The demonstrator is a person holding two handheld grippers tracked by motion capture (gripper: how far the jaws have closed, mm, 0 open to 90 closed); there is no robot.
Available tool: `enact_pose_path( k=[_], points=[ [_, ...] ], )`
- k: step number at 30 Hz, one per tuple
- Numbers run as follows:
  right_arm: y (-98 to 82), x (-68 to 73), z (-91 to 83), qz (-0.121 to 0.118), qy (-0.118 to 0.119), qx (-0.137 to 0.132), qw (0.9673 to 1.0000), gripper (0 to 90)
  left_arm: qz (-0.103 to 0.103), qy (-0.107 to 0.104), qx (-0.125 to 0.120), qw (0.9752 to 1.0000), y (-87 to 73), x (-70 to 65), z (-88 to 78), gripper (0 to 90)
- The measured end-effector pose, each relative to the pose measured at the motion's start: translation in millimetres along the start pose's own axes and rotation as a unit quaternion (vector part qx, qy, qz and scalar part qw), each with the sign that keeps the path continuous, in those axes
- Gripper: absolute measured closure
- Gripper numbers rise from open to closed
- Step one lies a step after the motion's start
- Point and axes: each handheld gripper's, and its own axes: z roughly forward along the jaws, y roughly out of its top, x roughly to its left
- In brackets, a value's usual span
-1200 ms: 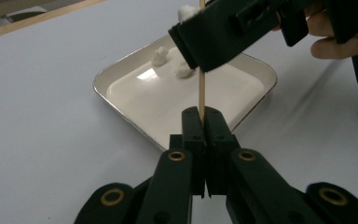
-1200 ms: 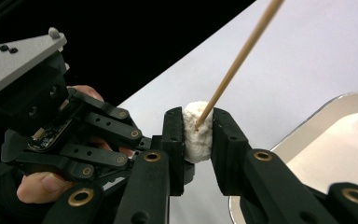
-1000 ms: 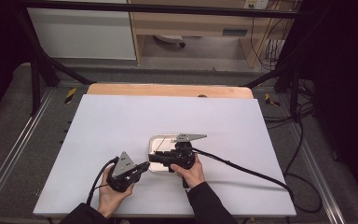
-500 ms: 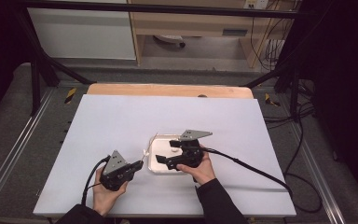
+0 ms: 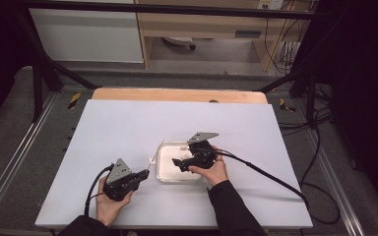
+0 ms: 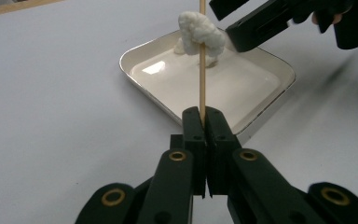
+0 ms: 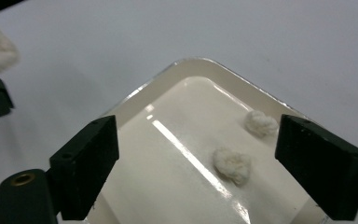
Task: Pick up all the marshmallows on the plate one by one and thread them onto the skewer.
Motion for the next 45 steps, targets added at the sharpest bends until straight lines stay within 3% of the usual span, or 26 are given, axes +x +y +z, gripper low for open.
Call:
enact_pose_path(
  k=[4, 8, 14, 24, 36, 45],
  points=[
    [-5.5, -6.5, 9.6, 0.001, -0.019, 0.017, 0.9997, 25.4, 0.0, -0.001, 0.0, 1.0, 0.0, 0.1, 0.2, 88.5],
    [-11.7, -16.0, 14.2, 0.027, -0.021, 0.018, 0.9992, 37.5, 0.002, -0.002, 0.002, 1.0, -0.1, -0.2, 0.7, 88.5],
    [-16.0, -21.5, 19.8, 0.035, -0.018, 0.027, 0.9988, 49.1, 0.002, -0.002, 0.002, 1.0, -0.2, -0.4, 1.2, 88.5],
    [-19.1, -19.6, 22.7, 0.012, -0.025, 0.019, 0.9994, 63.7, 0.002, -0.001, 0.001, 1.0, -0.3, -0.3, 1.6, 88.5],
    [-21.3, -18.1, 21.3, 0.004, -0.03, 0.014, 0.9994, 72.6, 0.004, -0.001, 0.001, 1.0, -0.2, -0.6, 1.4, 88.5],
    [-16.3, -19.7, 5.0, 0.02, -0.007, -0.013, 0.9997, 73.9, 0.006, -0.003, 0.002, 1.0, -0.2, -1.5, 1.9, 88.5]
  ],
)
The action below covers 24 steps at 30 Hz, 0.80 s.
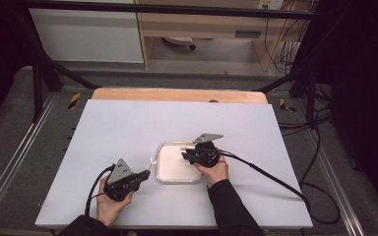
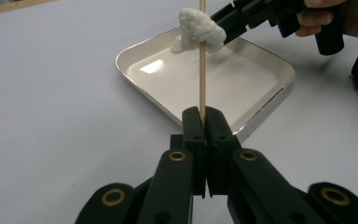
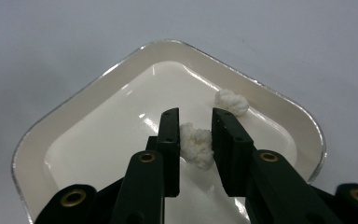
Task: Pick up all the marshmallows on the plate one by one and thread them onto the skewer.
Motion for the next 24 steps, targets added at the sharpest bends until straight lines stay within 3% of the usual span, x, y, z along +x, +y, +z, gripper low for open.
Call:
enact_pose_path(
  k=[6, 10, 18, 24],
  points=[
    [10.8, 4.2, -21.0, 0.004, 0.025, -0.035, 0.9991, 74.3, 0.002, -0.003, -0.001, 1.0, 0.1, -1.7, 0.6, 88.5],
    [18.8, 6.8, -37.1, 0.01, 0.049, -0.067, 0.9965, 74.5, 0.005, -0.007, -0.001, 1.0, 0.3, -3.2, 1.1, 88.5],
    [32.3, 10.6, -65.8, 0.031, 0.098, -0.133, 0.9857, 74.8, 0.013, -0.017, -0.004, 0.9998, 1.0, -6.9, 1.6, 88.5],
    [38.8, 9.3, -76.8, 0.044, 0.115, -0.157, 0.9799, 75.0, 0.014, -0.018, -0.004, 0.9997, 1.1, -8.2, 2.5, 88.5]
  ],
)
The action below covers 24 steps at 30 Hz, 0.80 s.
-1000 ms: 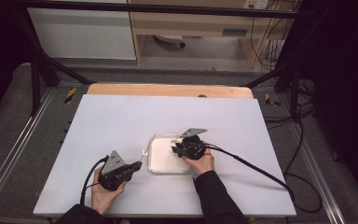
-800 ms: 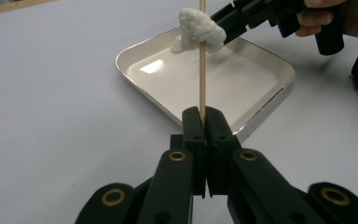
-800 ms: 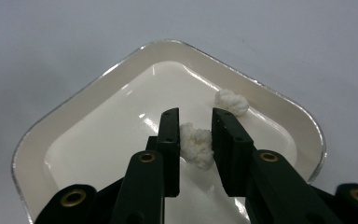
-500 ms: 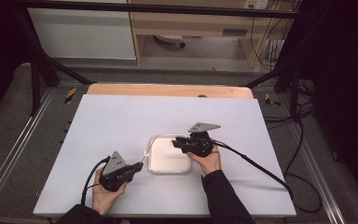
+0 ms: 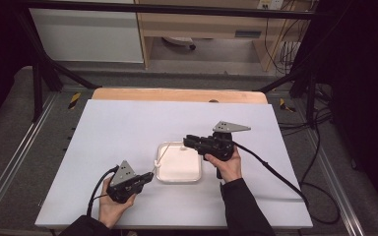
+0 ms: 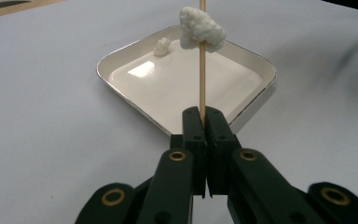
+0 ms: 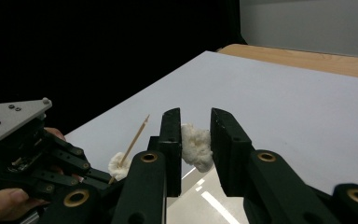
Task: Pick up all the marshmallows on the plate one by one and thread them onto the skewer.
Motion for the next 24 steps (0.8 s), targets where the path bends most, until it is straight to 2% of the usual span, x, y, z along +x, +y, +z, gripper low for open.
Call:
enact_pose_path(
  k=[7, 12, 24],
  points=[
    [6.9, 1.4, -2.2, 0.001, 0.004, -0.007, 1.0, 75.1, 0.0, -0.001, 0.0, 1.0, 0.1, -0.4, 0.5, 88.5],
    [14.1, 7.0, 0.7, 0.002, 0.016, -0.014, 0.9998, 75.3, 0.003, -0.002, 0.0, 1.0, 0.2, -0.4, -0.1, 88.5],
    [15.8, 12.6, 19.3, 0.016, 0.04, -0.004, 0.999, 75.3, 0.004, -0.01, -0.005, 0.9999, 0.6, -0.9, 1.0, 88.5]
  ],
)
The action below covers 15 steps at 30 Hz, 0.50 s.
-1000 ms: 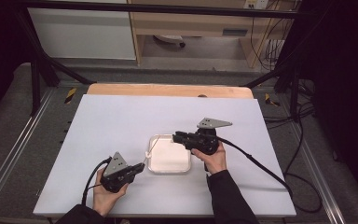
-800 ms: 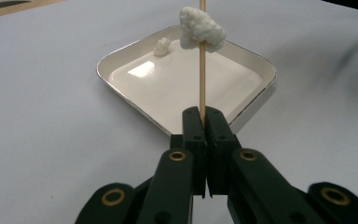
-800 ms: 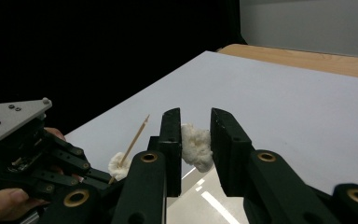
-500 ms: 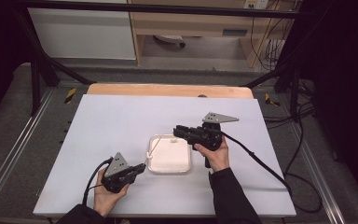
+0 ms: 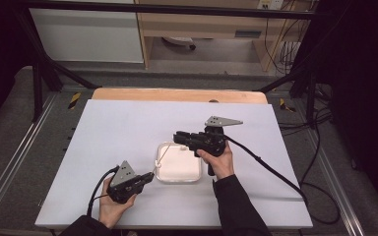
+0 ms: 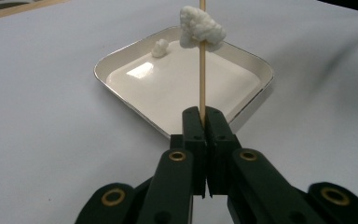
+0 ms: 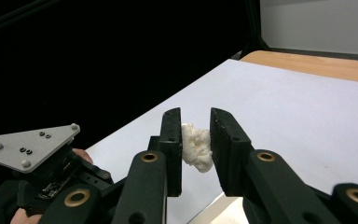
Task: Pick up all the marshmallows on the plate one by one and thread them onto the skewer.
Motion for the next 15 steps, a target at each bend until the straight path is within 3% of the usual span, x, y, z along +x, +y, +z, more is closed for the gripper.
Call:
enact_pose_path(
  k=[1, 15],
  points=[
    [-0.5, 0.1, 1.7, 0.001, 0.003, 0.001, 1.0, 75.3, -0.001, 0.007, 0.004, 1.0, -0.2, -0.2, -0.8, 88.5],
    [-8.0, 0.1, 16.1, 0.009, 0.014, 0.017, 0.9997, 75.2, 0.002, 0.009, 0.005, 0.9999, -0.2, -0.1, -1.5, 88.5]
  ],
)
